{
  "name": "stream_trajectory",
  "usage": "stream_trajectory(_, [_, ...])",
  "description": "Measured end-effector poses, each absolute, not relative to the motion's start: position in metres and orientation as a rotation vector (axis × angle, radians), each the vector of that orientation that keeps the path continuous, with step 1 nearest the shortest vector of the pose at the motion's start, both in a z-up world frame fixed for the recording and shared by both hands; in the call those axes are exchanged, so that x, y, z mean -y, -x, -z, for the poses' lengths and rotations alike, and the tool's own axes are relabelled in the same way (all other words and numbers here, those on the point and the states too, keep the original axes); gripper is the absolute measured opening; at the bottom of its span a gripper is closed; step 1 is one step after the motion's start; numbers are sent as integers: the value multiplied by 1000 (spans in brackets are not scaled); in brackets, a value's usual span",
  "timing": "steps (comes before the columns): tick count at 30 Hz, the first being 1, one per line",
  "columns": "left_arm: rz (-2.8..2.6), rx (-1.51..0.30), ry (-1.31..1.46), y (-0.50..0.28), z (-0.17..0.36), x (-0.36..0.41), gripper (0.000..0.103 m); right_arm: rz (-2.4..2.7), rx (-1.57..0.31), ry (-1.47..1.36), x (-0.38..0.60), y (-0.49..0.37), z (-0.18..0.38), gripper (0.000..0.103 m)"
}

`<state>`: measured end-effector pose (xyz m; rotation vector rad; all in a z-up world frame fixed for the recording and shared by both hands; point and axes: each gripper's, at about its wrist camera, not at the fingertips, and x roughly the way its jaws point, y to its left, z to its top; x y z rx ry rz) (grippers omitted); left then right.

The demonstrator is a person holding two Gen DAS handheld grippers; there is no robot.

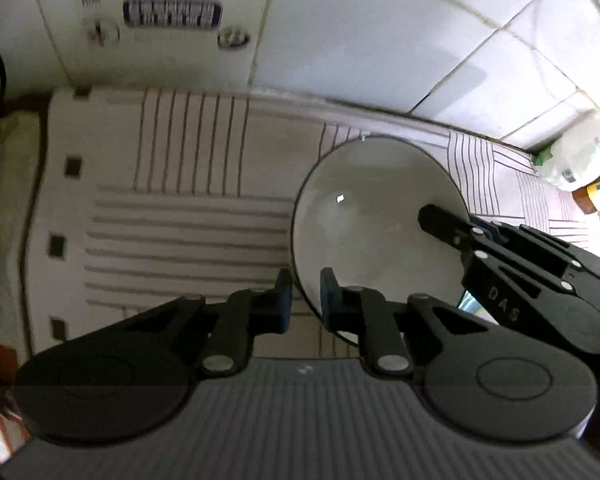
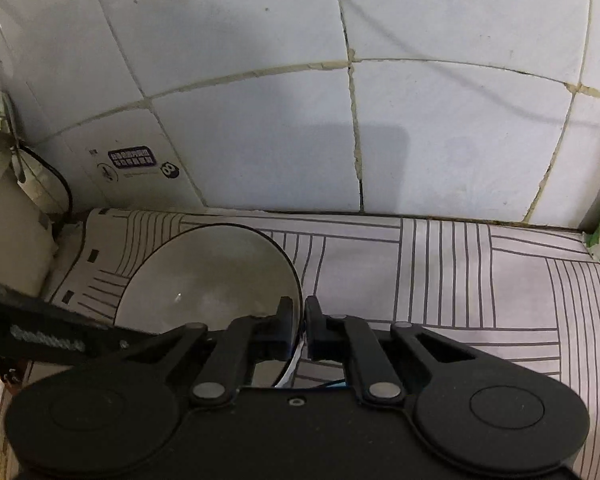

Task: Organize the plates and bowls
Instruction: 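Lift the white bowl and carry it toward the bowl stack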

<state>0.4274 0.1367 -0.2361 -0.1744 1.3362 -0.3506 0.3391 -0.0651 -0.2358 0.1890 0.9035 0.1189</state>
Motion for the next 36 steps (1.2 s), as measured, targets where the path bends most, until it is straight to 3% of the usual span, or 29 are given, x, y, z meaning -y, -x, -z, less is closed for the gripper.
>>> stream_trajectory(16, [349, -1293, 135, -391, 200, -151, 13, -151, -864, -228, 52, -309, 204, 12])
stream_trajectory(27, [399, -1272, 181, -347, 145, -160, 14, -152, -844, -132, 45, -263, 153, 11])
stream_trajectory(36, [511, -1250, 33, -304, 100, -141, 14, -117, -847, -153, 57, -209, 115, 12])
